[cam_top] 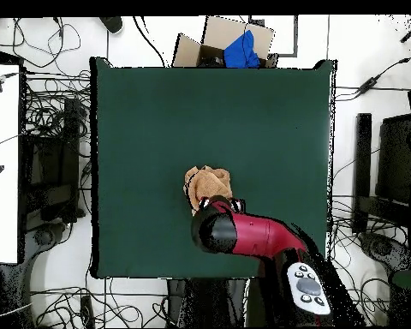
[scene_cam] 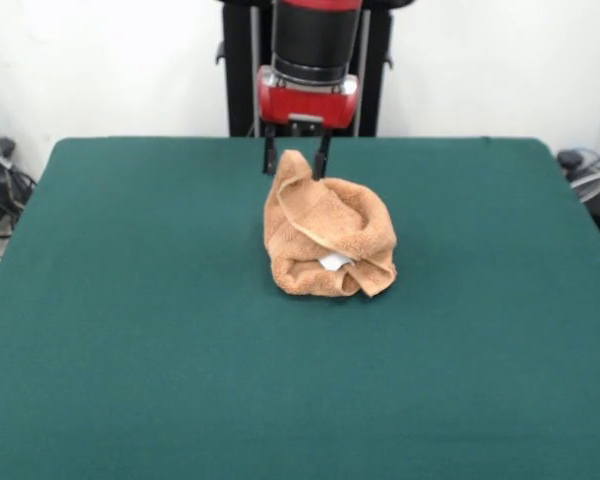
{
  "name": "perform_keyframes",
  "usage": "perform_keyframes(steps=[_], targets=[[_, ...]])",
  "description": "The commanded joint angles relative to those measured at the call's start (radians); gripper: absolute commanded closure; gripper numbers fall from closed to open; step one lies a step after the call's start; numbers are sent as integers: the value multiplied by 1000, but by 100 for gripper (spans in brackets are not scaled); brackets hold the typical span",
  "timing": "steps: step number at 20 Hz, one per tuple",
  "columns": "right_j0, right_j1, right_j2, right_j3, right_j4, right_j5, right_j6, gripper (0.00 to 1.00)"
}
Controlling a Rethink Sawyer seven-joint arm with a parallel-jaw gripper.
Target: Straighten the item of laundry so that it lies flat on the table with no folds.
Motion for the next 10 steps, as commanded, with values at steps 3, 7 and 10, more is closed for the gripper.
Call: perform_keyframes(steps=[3,7,10], targets=[[6,65,63,-40,-43,-75,111,0],[16,71,59,-36,-37,-83,117,0],[19,74,58,-37,-36,-82,116,0]])
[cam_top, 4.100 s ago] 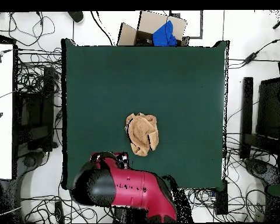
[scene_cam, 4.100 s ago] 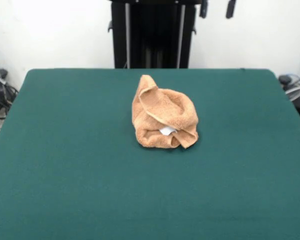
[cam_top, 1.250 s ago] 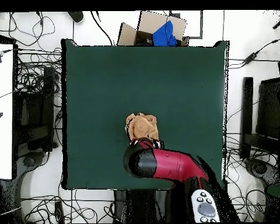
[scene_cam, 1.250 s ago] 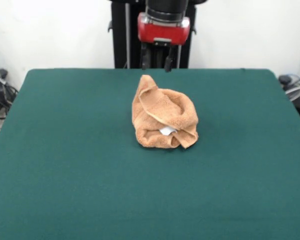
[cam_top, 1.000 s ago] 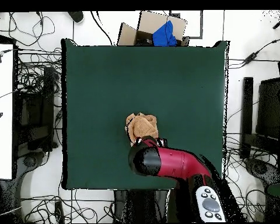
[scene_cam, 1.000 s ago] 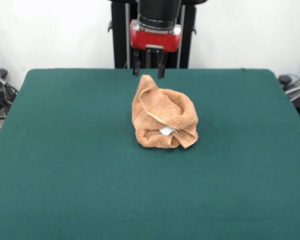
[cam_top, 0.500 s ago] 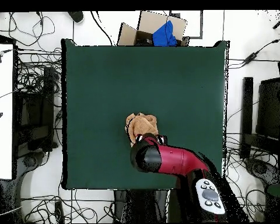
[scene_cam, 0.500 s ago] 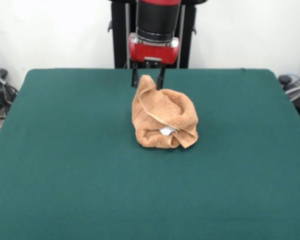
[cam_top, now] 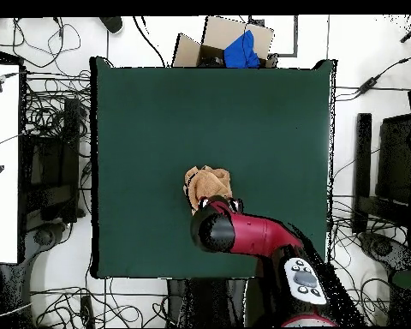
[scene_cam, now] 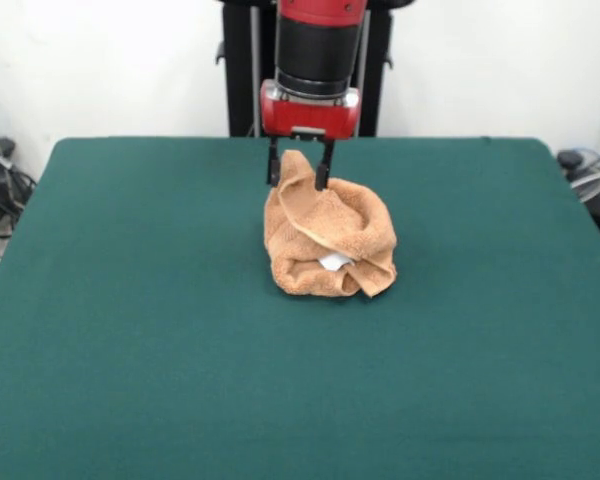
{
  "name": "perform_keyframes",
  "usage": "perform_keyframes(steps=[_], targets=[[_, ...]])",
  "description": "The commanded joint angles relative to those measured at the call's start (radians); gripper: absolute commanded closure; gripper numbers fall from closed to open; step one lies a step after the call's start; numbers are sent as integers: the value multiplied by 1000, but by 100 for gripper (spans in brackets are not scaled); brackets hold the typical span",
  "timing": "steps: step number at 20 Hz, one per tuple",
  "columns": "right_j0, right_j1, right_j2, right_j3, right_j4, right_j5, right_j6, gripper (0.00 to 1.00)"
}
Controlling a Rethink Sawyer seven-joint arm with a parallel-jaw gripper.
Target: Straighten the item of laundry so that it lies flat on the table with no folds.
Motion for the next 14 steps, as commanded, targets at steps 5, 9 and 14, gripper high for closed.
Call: perform_keyframes(steps=[5,9,14], targets=[[12,29,65,-25,-35,-41,116,0],[-5,28,80,-16,-34,-45,115,100],[9,19,66,-19,-25,-5,112,100]])
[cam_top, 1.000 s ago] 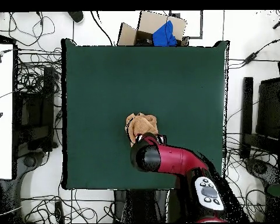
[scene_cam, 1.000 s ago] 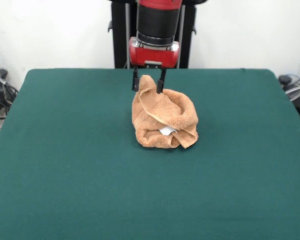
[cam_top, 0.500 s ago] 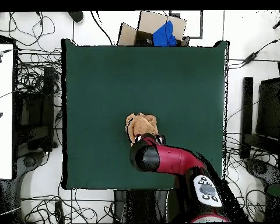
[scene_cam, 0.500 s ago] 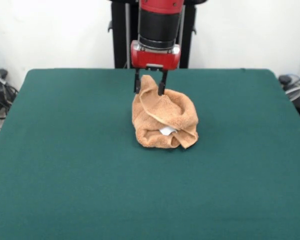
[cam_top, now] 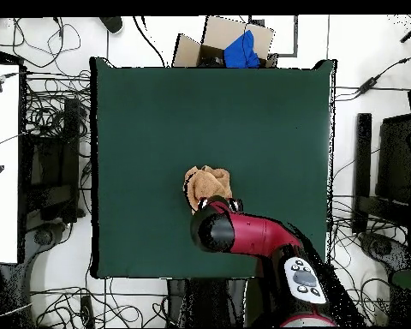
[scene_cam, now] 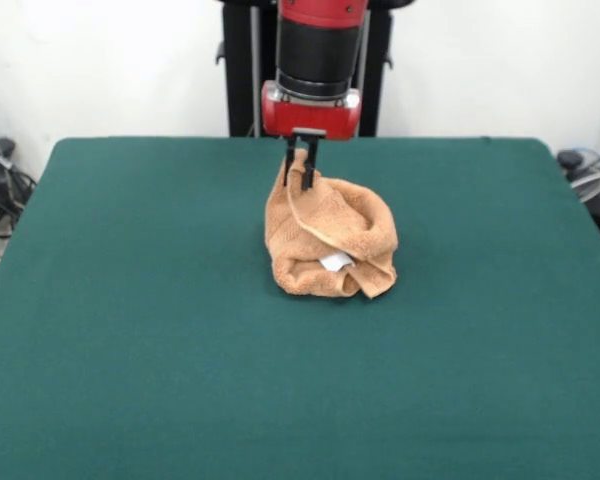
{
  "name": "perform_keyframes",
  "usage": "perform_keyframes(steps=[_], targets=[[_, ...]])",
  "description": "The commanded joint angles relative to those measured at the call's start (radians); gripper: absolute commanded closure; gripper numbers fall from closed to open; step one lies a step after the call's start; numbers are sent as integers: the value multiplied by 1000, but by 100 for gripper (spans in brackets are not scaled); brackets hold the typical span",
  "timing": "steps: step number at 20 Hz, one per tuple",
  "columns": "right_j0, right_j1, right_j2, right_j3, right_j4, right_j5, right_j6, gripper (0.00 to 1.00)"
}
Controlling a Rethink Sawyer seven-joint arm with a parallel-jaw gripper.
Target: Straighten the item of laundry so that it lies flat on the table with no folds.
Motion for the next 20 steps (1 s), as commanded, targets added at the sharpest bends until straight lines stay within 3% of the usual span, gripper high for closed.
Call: perform_keyframes(steps=[1,7,20], targets=[[7,16,67,-16,-26,-2,111,100],[-5,-15,73,15,-27,19,105,100],[-85,-207,118,104,-9,159,47,100]])
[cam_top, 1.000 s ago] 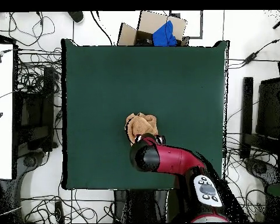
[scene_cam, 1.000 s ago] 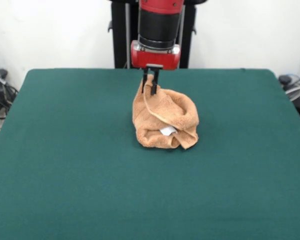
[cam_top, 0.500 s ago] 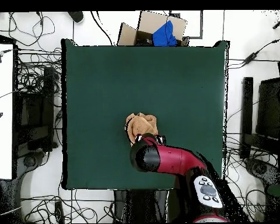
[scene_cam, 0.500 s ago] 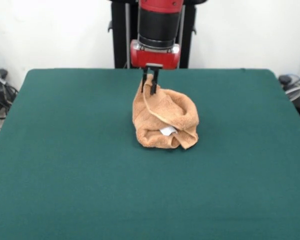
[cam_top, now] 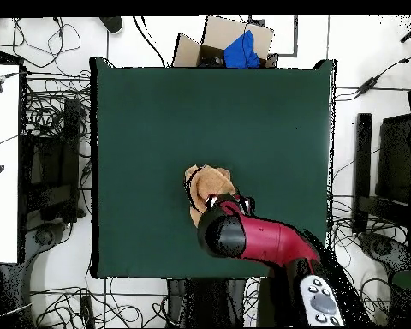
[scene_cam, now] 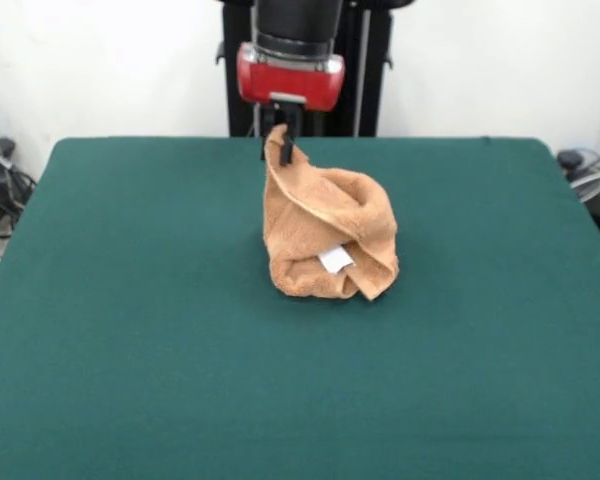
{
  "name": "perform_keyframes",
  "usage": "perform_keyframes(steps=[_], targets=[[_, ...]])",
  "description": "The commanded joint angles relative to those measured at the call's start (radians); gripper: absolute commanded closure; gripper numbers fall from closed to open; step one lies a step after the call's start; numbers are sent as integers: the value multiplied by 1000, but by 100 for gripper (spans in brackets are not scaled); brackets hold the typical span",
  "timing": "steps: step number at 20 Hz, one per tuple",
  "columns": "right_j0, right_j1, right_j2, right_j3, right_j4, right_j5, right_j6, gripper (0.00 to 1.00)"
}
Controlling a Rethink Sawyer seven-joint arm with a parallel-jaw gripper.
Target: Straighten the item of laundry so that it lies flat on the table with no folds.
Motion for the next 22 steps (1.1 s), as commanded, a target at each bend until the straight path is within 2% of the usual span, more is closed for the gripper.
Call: perform_keyframes(steps=[1,17,22], targets=[[-44,-87,109,77,-10,134,43,100],[-157,-271,166,105,-22,299,-58,100],[-218,-311,204,113,-30,330,-119,100]])
